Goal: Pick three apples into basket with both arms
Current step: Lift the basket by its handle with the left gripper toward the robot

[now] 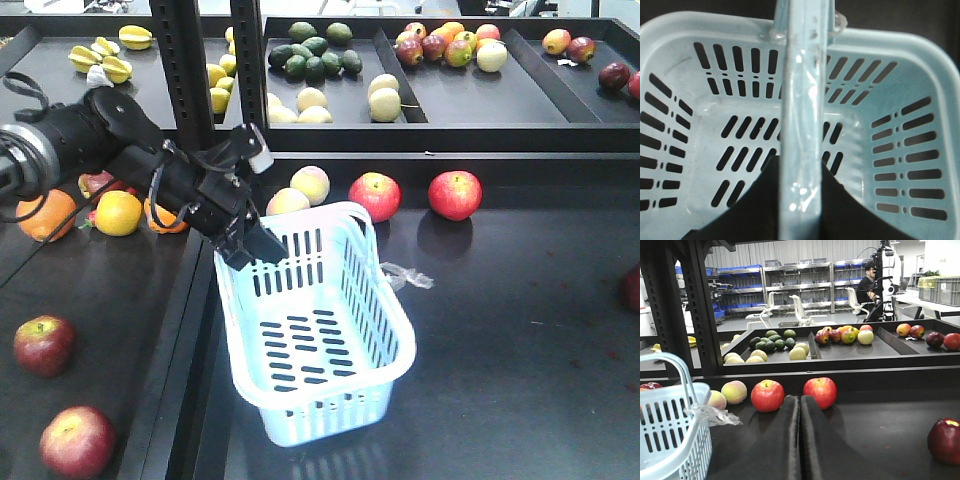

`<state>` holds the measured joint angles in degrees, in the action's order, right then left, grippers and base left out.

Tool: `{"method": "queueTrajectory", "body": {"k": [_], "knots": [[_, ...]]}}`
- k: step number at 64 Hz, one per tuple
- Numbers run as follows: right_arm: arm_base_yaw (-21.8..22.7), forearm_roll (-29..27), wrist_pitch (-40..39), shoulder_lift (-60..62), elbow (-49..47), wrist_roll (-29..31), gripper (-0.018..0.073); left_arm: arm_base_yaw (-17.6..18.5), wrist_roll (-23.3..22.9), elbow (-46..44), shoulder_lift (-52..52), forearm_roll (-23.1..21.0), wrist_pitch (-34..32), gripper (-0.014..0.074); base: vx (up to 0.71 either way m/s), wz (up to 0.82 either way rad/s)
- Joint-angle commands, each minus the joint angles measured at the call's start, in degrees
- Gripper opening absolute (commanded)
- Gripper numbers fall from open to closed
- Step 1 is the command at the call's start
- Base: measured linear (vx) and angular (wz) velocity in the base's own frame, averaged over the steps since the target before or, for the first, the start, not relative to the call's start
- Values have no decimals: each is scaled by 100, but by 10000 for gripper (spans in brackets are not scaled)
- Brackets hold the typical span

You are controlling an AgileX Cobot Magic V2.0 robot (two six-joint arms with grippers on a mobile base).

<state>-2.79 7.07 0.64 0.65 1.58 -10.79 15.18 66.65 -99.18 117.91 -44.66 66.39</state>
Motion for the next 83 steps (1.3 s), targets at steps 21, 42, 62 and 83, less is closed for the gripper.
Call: {"method": "queueTrajectory", "body": {"k": [21, 42, 62, 83], "knots": [[-11, 38, -424, 71, 38, 27, -5, 68, -2465, -199, -1492, -787, 522, -8, 0, 0], [-11, 38, -424, 71, 38, 27, -5, 565, -3942, -7, -3016, 248, 488, -8, 0, 0], [-11, 38, -424, 71, 38, 27, -5, 866, -4331, 2247, -4917, 224, -1221, -8, 0, 0], [-11, 38, -424, 71, 38, 27, -5, 925, -4490, 5251, -6478, -683, -3797, -8, 0, 0]]}}
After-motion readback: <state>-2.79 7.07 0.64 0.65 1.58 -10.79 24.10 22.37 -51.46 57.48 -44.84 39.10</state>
